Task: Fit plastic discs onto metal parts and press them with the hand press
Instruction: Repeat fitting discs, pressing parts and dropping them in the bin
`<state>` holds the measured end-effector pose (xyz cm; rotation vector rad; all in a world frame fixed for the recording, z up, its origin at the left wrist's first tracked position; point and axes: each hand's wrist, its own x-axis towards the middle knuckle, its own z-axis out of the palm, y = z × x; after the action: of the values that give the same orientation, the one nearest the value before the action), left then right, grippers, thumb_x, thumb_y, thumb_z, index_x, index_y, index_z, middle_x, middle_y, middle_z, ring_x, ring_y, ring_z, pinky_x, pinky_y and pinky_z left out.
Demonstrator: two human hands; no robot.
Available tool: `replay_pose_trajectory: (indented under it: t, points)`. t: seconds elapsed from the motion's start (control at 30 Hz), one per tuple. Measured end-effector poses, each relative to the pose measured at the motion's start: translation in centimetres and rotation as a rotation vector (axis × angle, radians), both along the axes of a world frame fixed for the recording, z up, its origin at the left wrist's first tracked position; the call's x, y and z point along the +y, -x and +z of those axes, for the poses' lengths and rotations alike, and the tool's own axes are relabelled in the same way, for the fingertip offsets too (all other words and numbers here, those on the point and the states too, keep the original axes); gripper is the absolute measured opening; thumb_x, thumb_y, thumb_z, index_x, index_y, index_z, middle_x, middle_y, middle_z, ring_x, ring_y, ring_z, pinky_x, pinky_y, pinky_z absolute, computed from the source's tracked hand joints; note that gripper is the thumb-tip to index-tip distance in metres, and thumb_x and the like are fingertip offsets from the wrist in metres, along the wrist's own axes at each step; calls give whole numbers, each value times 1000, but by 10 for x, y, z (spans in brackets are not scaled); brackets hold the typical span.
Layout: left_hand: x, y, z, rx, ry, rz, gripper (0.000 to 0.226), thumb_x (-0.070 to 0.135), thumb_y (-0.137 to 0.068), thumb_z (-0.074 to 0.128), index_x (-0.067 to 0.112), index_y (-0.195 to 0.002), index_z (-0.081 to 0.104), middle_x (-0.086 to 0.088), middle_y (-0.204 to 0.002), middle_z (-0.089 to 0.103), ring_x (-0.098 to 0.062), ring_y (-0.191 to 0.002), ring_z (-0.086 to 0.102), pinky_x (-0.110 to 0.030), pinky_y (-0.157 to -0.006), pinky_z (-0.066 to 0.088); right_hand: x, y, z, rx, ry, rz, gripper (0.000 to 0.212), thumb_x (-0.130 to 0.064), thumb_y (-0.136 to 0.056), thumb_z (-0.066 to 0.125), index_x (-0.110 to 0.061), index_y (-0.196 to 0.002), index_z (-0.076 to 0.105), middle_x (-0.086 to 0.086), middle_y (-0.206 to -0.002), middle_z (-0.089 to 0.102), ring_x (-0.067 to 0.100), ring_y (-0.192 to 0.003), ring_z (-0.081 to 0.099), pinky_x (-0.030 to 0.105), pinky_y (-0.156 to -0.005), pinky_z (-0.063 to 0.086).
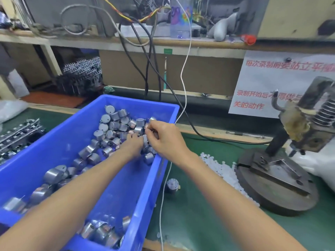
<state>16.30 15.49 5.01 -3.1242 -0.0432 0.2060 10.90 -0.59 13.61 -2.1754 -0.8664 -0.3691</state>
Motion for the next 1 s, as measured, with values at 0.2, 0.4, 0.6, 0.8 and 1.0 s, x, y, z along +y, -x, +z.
replay_pose_trajectory:
  t: [0.2, 0.4, 0.6, 0.8, 1.0]
  points:
    - [-3, 14, 44, -61, 152, 97, 41, 23, -86, 58, 1, -120, 49, -19, -123, 54, -34, -110, 53, -37, -85, 43, -2, -3, -3, 77, -58, -2, 14, -10, -91, 53, -4, -90, 66, 6, -76, 62, 25, -72, 54, 39, -73, 46]
    - [-65, 70, 139, -432, 435, -13, 33, 12, -82, 63, 10, -108, 43, -11, -107, 50, -31, -95, 51, -34, -70, 38, -28, -6, 12, 545, -463, 120, 23, -27, -94, 58, -12, -111, 61, -10, -75, 68, 10, -61, 64, 24, -61, 49]
    - [-164, 94, 134, -347, 282, -120, 40, 6, -81, 62, 7, -115, 41, -13, -117, 42, -37, -103, 50, -39, -77, 40, -109, 1, -12, 653, -627, 61, 8, -17, -92, 61, -11, -96, 62, -4, -69, 68, 10, -59, 60, 26, -56, 48]
    - [-215, 69, 60, -38, 215, -133, 35, 5, -88, 49, 7, -123, 45, -14, -126, 45, -33, -116, 47, -36, -82, 37, -192, 29, -76, 619, -486, -385, 25, -22, -92, 59, -9, -113, 56, 0, -88, 67, 2, -61, 63, 19, -57, 49]
    - [-212, 70, -17, -5, 585, -194, 23, 19, -90, 59, 11, -111, 56, -7, -111, 42, -25, -103, 49, -28, -85, 38, -217, 77, -125, 559, -431, -379, 21, -19, -87, 65, -34, -97, 56, -6, -84, 67, 6, -63, 60, 24, -61, 50]
